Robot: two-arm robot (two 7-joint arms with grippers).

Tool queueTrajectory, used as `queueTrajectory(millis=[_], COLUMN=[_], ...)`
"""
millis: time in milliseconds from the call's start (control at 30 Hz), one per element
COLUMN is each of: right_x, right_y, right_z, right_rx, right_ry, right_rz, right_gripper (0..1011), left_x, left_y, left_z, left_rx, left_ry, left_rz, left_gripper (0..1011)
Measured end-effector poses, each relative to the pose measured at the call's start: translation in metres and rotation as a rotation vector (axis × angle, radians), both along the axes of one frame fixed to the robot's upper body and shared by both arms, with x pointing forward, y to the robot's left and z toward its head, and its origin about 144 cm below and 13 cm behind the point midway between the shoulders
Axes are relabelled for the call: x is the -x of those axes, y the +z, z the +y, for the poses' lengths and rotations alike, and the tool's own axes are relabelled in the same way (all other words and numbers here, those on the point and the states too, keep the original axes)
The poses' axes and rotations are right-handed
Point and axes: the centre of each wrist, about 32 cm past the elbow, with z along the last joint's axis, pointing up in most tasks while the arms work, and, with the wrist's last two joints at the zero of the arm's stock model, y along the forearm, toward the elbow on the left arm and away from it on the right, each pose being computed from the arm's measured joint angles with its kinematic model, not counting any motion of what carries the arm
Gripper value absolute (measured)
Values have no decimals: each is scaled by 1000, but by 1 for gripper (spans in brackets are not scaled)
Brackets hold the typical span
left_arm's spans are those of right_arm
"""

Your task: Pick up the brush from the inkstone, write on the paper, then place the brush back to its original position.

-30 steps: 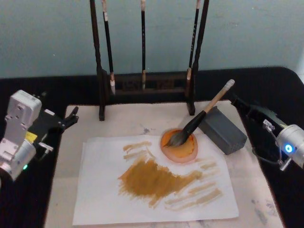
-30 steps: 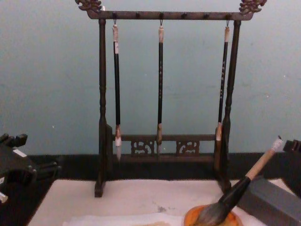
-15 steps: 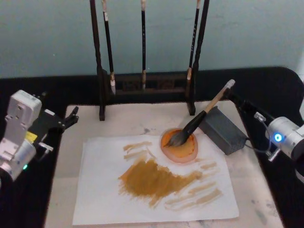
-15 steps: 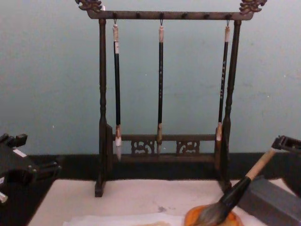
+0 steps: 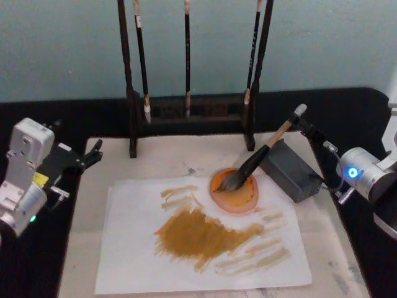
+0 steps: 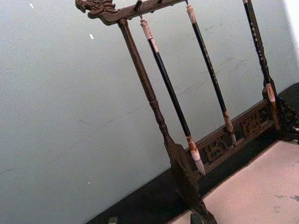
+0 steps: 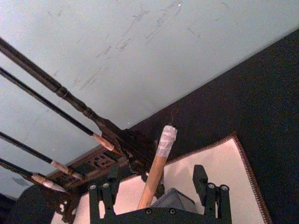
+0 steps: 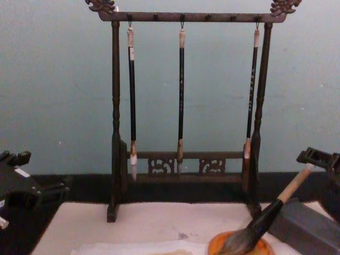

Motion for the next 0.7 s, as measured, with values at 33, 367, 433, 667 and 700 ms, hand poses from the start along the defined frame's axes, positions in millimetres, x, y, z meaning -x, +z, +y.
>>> queueTrajectory(millis=[33,367,433,667,700], right_x=[-1,-7,-7,-8,-8], right_y=[0,-1,-1,-2,-2], right_z=[0,1,2,4,4], right_rx=[-4,-74,-90,-125,-125], right_ry=[-2,-21,-23,-30,-30], right_rz=[1,14,16,26,26], right_gripper=[1000,1000,1000,1000,1000], left_x=[0,0,0,0,0], left_y=[0,0,0,0,0], left_z=[0,0,0,0,0], left_rx=[0,0,0,0,0], left_ry=[0,0,0,0,0], left_rz=[0,0,0,0,0], left_gripper=[1010,1010,1009,1010,1010])
